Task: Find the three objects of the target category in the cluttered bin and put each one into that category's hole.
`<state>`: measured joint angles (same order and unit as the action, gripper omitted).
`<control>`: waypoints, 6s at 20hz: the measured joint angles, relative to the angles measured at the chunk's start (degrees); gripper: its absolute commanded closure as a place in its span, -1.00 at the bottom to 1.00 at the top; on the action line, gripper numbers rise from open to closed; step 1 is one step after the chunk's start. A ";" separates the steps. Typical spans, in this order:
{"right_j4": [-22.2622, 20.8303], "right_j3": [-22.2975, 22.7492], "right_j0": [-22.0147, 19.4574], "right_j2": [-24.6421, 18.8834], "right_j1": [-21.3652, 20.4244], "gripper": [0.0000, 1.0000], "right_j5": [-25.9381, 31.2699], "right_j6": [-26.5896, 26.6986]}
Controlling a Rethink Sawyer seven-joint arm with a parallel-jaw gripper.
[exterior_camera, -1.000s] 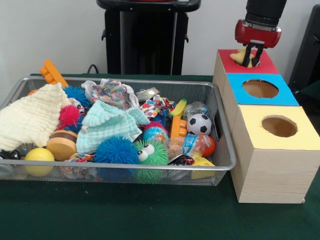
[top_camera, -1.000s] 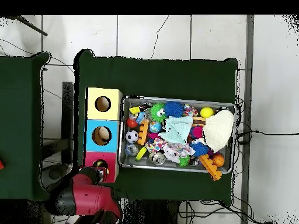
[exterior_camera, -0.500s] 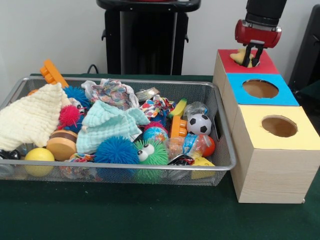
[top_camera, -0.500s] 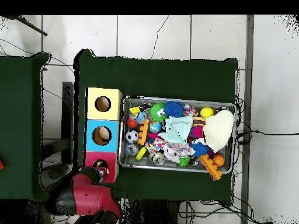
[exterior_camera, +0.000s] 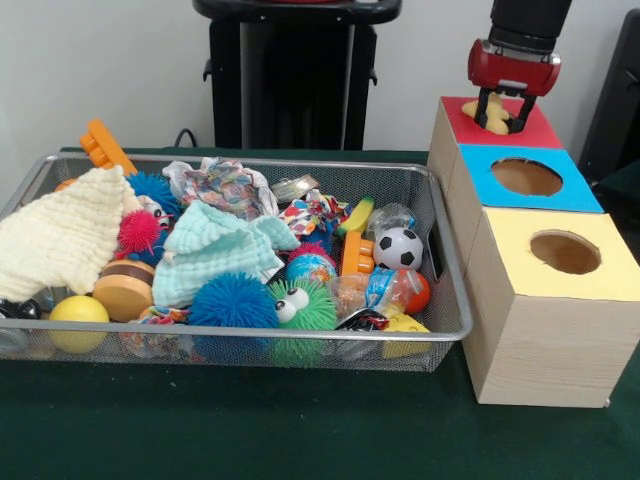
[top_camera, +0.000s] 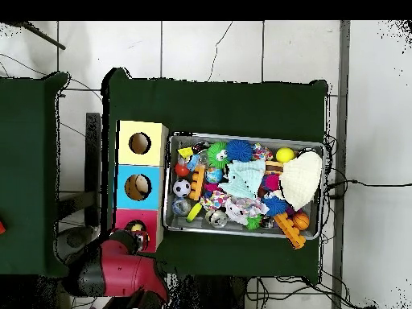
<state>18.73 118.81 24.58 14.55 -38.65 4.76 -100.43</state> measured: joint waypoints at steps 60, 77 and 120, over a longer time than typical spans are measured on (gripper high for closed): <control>-0.06 1.18 -1.57 -0.68 -2.55 -1.00 1.74 0.00; -0.06 1.58 -2.19 -0.87 -3.91 1.00 2.98 0.00; -0.08 1.76 -4.56 -2.03 -5.99 -1.00 2.98 0.00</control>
<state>18.65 120.57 20.02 12.52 -44.64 7.74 -100.43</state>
